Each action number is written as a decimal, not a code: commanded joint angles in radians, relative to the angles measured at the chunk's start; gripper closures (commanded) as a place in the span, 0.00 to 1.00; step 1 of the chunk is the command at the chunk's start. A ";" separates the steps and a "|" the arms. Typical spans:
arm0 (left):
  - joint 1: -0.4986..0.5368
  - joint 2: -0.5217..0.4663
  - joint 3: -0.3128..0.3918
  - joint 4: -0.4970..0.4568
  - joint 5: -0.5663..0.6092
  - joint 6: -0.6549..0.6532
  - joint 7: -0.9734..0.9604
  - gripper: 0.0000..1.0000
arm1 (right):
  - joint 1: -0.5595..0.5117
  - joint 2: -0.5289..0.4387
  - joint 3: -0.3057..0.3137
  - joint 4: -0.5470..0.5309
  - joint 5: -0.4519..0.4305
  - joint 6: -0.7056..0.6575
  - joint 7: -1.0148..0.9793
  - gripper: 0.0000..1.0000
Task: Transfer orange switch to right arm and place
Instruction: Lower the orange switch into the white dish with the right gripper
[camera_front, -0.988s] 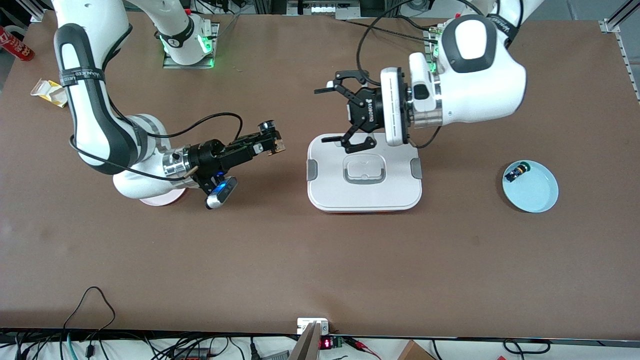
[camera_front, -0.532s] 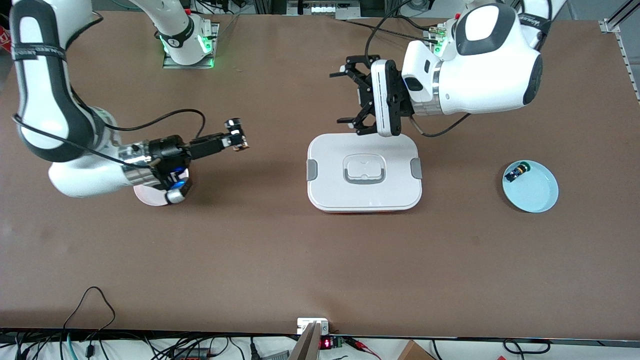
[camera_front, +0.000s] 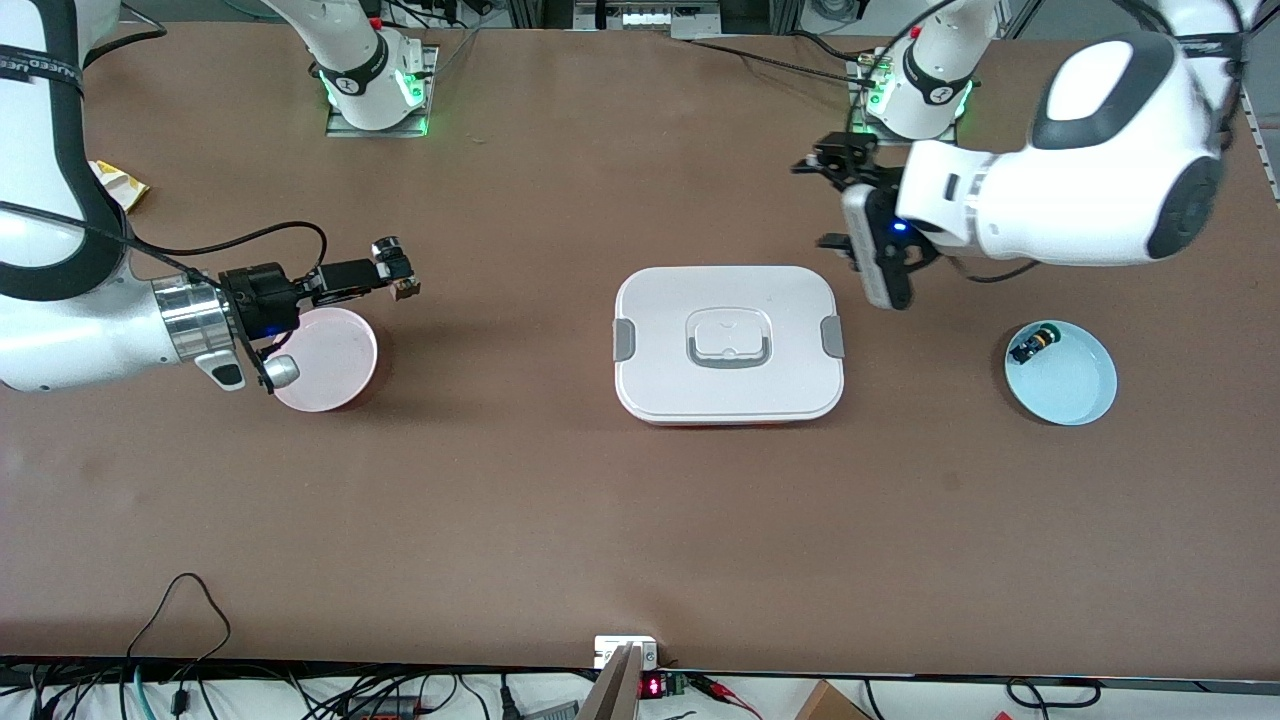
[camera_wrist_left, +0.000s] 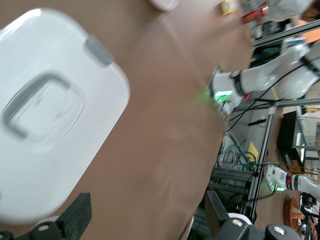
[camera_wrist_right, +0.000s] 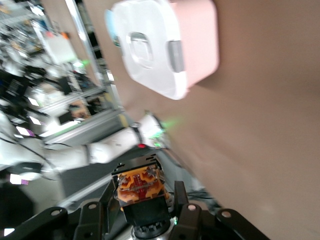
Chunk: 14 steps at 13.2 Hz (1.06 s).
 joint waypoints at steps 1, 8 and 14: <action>0.015 0.005 -0.003 0.094 0.176 -0.108 -0.179 0.00 | 0.002 -0.014 0.009 0.038 -0.189 -0.007 -0.160 0.96; 0.011 -0.002 0.022 0.197 0.572 -0.189 -0.384 0.00 | 0.023 -0.024 0.018 0.052 -0.827 0.206 -0.733 0.97; -0.297 -0.215 0.603 0.142 0.417 -0.146 -0.414 0.00 | -0.004 -0.024 0.018 -0.095 -0.938 0.542 -1.081 0.97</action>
